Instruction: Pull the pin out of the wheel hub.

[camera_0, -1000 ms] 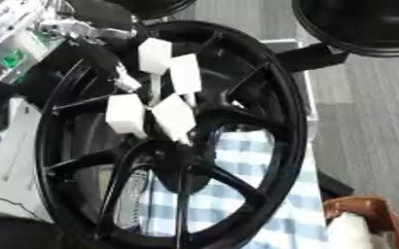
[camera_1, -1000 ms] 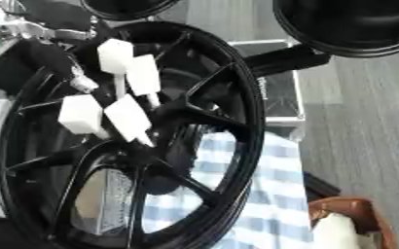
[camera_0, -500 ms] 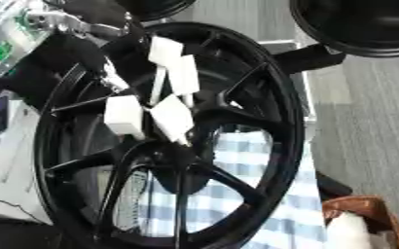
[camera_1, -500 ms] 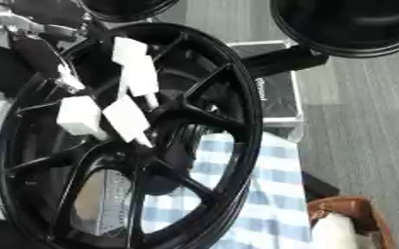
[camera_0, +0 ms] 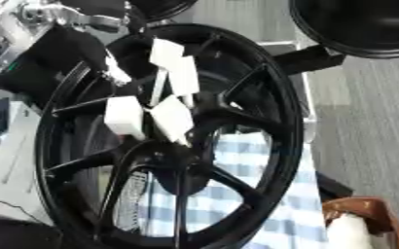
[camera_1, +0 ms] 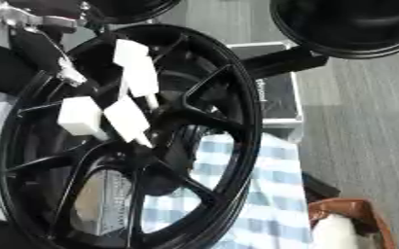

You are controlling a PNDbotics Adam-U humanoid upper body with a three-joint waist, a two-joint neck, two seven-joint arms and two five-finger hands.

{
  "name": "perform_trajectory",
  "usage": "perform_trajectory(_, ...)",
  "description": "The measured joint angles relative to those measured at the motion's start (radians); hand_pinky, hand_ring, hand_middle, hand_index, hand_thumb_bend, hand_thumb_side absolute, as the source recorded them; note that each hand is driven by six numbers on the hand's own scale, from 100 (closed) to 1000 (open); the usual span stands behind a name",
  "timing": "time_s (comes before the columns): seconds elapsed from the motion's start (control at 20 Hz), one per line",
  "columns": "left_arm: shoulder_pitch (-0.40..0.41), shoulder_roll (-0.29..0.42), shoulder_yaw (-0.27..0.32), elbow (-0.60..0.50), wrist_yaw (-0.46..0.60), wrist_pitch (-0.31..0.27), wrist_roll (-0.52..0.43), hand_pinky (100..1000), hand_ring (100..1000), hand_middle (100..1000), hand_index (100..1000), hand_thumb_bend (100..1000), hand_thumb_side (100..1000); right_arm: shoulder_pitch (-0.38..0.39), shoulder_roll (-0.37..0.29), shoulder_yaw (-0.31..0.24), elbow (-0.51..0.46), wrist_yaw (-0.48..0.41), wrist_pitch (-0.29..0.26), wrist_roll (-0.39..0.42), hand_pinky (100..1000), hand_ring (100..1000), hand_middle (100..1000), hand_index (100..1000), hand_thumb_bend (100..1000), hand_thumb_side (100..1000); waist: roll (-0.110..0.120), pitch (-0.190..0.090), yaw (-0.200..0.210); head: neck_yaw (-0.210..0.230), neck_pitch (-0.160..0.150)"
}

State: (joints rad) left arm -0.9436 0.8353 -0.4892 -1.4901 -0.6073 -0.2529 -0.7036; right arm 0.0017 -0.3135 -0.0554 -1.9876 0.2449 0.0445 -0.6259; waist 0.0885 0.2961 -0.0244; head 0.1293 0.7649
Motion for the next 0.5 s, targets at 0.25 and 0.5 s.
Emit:
perform_trajectory(0.25,0.002,0.001,0.003,-0.007,0.007,0.008,0.01,796,763,705,844,536,754,0.0,0.0,0.0,0.0,0.0,-0.001,0.001,694,538,426,759,100,626,-0.003,0.0,0.0,0.001,0.0)
perform_trajectory(0.5,0.061,0.063,0.049,-0.115,0.096,0.039,0.031,792,752,685,833,431,675,0.005,0.0,0.0,0.0,0.0,-0.002,0.001,695,539,427,759,100,619,-0.004,-0.001,0.001,0.001,0.0)
